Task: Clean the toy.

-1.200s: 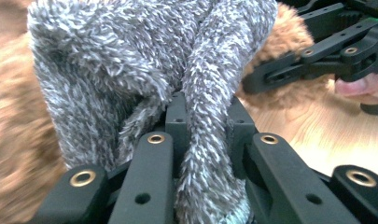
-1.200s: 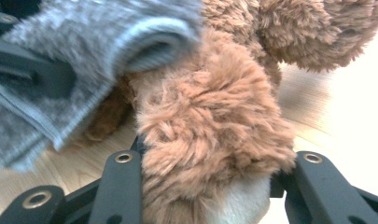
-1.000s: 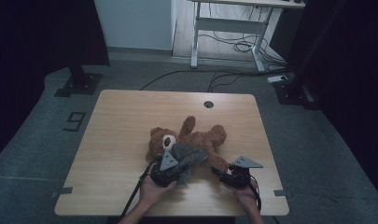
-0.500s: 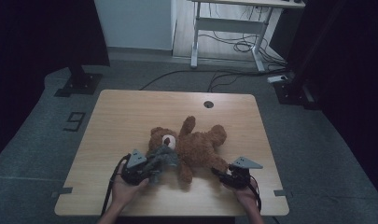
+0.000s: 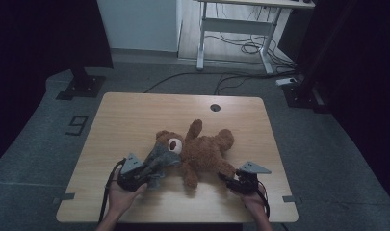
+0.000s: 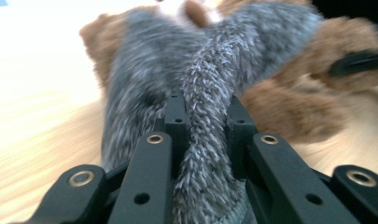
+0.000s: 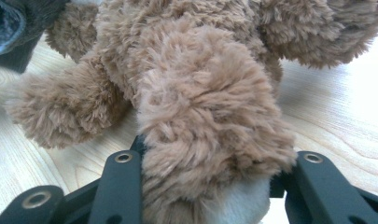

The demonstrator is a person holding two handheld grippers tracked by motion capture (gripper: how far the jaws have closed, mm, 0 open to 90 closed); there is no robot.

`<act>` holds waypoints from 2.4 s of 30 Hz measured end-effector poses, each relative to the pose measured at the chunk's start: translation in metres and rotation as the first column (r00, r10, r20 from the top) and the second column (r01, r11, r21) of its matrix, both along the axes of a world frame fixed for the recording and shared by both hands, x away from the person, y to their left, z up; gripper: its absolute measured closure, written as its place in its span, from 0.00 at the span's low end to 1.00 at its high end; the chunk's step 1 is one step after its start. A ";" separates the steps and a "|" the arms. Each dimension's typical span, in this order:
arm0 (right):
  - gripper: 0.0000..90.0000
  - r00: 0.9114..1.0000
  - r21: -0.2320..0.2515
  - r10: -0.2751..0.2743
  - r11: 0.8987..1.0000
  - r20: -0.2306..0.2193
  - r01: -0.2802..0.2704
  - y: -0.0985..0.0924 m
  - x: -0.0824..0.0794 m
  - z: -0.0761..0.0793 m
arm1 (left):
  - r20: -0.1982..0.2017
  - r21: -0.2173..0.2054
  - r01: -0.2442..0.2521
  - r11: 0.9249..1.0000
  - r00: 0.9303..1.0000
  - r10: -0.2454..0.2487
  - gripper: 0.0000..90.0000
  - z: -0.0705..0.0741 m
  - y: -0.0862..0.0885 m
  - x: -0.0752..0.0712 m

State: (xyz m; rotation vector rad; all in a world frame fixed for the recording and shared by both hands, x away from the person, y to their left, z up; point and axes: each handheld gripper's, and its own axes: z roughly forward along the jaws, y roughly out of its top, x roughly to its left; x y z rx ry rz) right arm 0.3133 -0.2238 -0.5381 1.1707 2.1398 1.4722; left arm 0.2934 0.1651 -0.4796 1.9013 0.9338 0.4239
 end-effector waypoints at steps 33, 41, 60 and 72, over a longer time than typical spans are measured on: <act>0.61 1.000 -0.006 0.023 1.000 0.016 -0.023 -0.001 0.003 0.001 | -0.031 0.032 0.209 0.977 0.978 -0.208 0.84 -0.012 -0.126 0.009; 0.61 0.999 -0.008 0.031 0.999 0.019 -0.031 -0.002 0.003 0.000 | -0.040 0.041 0.130 0.991 0.991 -0.128 0.84 -0.014 -0.090 0.008; 0.61 0.999 -0.010 0.041 0.999 0.019 -0.041 -0.004 0.003 -0.001 | -0.056 -0.012 -0.047 0.999 0.997 0.046 0.84 -0.019 0.014 0.006; 0.61 0.999 0.002 0.039 0.999 0.016 -0.039 -0.004 0.004 -0.002 | -0.010 -0.039 -0.060 0.997 0.998 0.060 0.84 -0.012 0.022 -0.002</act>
